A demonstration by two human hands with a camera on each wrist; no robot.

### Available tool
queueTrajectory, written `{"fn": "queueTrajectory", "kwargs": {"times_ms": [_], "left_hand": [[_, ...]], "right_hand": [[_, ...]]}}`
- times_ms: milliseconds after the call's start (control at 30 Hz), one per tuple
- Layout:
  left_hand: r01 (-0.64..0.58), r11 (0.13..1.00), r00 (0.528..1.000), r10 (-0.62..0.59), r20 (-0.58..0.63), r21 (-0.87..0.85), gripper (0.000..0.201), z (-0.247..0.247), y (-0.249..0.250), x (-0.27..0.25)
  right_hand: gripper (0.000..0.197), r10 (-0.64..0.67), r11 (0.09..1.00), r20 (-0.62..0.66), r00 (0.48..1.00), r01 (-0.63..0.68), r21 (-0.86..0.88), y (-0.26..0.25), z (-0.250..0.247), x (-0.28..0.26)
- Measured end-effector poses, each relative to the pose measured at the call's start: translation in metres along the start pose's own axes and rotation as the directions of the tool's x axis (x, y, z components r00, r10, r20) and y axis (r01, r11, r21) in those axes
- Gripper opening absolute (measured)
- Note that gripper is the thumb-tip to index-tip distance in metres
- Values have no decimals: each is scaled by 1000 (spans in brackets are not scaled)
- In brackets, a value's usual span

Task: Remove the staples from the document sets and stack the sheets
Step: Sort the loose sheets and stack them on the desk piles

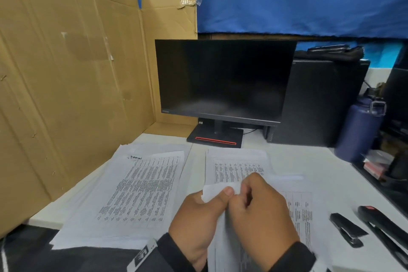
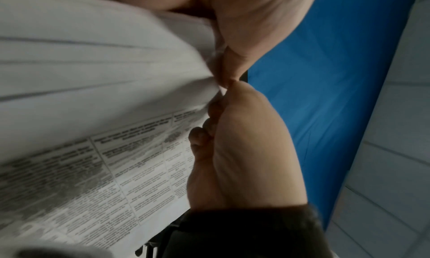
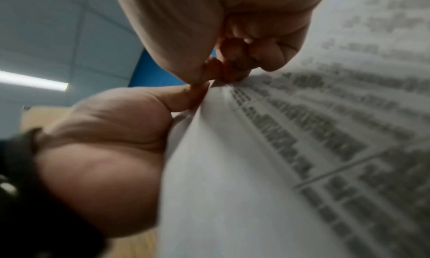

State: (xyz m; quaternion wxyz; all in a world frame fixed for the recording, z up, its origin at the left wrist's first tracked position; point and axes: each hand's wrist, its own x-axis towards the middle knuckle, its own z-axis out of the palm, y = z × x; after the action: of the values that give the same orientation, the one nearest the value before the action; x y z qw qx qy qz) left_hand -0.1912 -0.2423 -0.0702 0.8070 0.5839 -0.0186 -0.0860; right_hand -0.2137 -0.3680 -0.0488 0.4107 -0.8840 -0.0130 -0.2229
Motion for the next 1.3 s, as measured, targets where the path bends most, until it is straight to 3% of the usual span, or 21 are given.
{"fn": "queueTrajectory", "kwargs": {"times_ms": [100,233,400,567,733,867,1000,1100,1200,1300], "left_hand": [[21,1000,1000,-21,22,-2,46,-1,-2,2],[35,999,999,-35,33,-1,39,-5,-2,4],[23,999,998,-25,63,25,40,-5,-1,2],[23,999,996,-26,86,33,31,-2,1,0],[69,997,993,-65,95,-38,33,1,6,-3],[-44,999,996,43,81,14,28,3,8,-4],[-114,992,991,109,82,59,18,4,11,-6],[-113,992,991,109,76,53,18,2,11,-4],[-115,990,991,109,76,76,19,0,12,-4],[-125,984,990,116,75,129,17,1,11,-5]], "right_hand": [[20,25,998,-21,999,-24,61,3,3,-3],[17,-46,998,19,999,46,-35,6,-1,-5],[10,38,999,22,999,-37,-39,3,-11,-1],[15,1,993,56,998,6,-119,4,-13,3],[21,-102,986,-5,995,100,-135,7,-7,-2],[11,-263,945,-95,960,236,-227,7,-4,-5],[8,-333,928,-141,932,298,-222,10,-4,-7],[19,-260,958,-126,957,241,-153,12,-1,-7],[15,-117,993,-53,992,115,-29,7,-4,-5],[15,-54,994,-29,998,51,-98,0,-13,-1]]}}
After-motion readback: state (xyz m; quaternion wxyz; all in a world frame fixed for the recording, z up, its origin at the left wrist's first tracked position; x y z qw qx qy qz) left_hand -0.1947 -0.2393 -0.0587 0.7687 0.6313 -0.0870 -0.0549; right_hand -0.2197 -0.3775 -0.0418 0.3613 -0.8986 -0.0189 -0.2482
